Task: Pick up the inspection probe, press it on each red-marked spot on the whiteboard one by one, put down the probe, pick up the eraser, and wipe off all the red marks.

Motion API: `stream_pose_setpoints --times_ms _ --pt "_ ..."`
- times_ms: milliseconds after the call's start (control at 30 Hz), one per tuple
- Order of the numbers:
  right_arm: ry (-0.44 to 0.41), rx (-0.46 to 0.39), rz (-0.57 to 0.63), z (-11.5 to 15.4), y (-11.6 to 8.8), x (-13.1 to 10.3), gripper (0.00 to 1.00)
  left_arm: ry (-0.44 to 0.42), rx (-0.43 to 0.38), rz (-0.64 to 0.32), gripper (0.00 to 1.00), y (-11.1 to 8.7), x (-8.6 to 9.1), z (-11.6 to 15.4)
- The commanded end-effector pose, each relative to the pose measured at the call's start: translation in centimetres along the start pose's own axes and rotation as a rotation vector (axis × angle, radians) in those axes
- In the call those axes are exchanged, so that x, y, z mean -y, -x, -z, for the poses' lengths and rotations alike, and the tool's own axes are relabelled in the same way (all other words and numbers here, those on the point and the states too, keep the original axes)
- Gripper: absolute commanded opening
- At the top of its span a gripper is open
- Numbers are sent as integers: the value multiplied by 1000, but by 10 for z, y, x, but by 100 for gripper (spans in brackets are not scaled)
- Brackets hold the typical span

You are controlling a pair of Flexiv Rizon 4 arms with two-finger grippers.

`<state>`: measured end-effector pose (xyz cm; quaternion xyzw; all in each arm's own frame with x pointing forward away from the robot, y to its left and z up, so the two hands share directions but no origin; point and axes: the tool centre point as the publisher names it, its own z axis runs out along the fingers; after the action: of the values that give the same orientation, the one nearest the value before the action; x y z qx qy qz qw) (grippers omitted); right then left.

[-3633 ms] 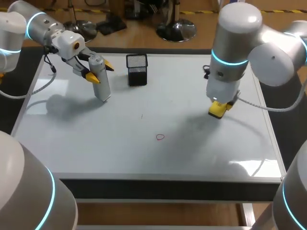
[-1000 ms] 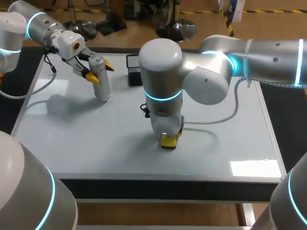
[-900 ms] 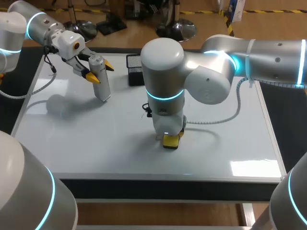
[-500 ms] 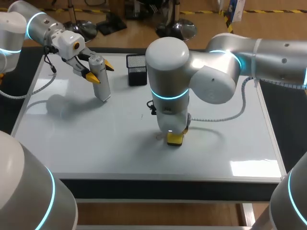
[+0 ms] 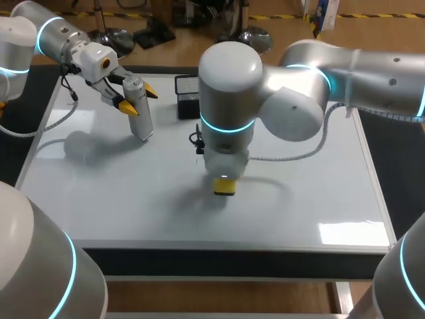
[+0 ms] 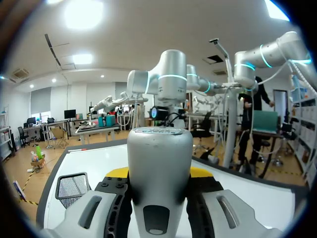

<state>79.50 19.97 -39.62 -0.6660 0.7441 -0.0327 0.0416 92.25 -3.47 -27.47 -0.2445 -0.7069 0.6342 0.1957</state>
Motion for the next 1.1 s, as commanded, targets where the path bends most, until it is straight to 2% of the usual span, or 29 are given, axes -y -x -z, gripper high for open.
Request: stream_pose_setpoints --times_ms 33,200,400,733,1100 --pt "16 19 15 -8 20 -1 0 0 -4 -2 0 0 1 1" --pt "40 65 37 -13 39 -7 0 0 -4 -2 0 0 1 1" --pt "47 61 56 -20 45 -11 0 0 -4 -2 0 0 1 1" --pt "64 29 54 -30 36 -11 0 0 -4 -2 0 0 1 1" --pt "87 -13 2 -43 8 -10 0 0 -4 -2 0 0 1 1"
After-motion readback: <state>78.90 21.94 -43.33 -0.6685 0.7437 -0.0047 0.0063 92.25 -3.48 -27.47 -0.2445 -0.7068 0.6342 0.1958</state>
